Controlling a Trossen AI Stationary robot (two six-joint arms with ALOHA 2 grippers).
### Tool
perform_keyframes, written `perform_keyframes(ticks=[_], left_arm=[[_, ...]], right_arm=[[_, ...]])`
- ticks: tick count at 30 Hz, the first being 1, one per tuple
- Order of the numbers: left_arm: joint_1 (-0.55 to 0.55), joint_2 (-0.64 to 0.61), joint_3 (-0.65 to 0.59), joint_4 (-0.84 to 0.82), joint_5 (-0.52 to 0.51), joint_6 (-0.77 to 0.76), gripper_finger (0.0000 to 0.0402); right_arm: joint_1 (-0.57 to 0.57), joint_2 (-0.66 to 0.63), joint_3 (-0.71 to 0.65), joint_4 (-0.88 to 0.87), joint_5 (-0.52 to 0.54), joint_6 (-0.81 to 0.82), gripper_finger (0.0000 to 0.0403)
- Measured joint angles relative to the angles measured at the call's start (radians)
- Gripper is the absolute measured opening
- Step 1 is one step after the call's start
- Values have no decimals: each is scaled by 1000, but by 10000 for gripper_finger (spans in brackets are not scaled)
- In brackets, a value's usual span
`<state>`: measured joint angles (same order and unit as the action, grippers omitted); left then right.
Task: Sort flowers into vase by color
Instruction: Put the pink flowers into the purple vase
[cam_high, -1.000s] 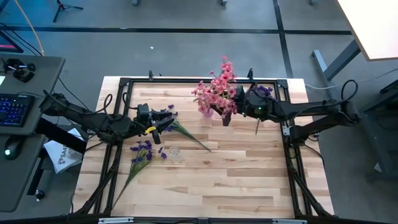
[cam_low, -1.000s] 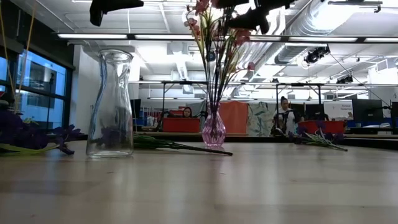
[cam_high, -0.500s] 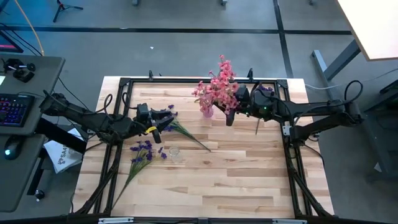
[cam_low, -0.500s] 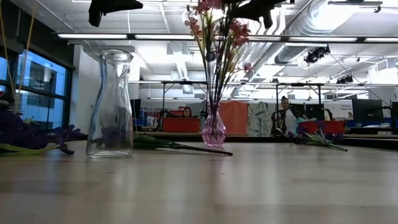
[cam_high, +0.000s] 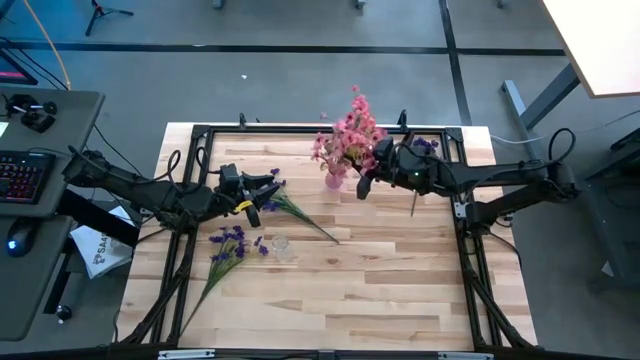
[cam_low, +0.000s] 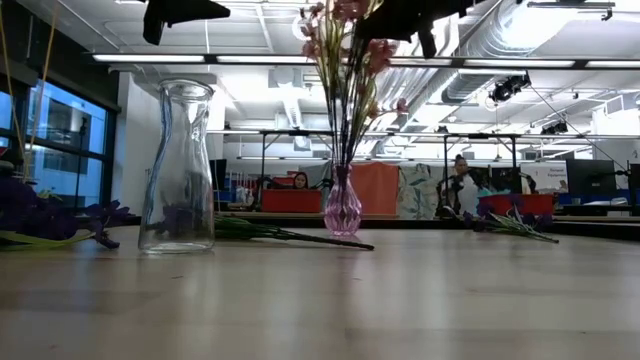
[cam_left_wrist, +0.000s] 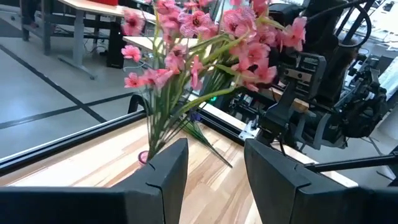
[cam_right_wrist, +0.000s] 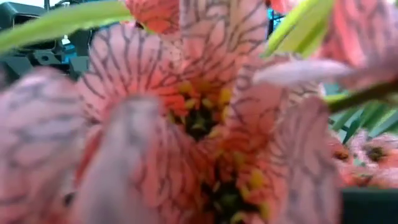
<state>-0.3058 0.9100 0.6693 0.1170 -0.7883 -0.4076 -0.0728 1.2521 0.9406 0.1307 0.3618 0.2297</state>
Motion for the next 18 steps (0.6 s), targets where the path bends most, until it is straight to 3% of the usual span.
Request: perform_keyframes(ticks=[18], left_arm=[[0, 0, 0, 17, -5, 1, 147]], right_arm=[[-39, 25, 0, -34, 0, 59, 1]])
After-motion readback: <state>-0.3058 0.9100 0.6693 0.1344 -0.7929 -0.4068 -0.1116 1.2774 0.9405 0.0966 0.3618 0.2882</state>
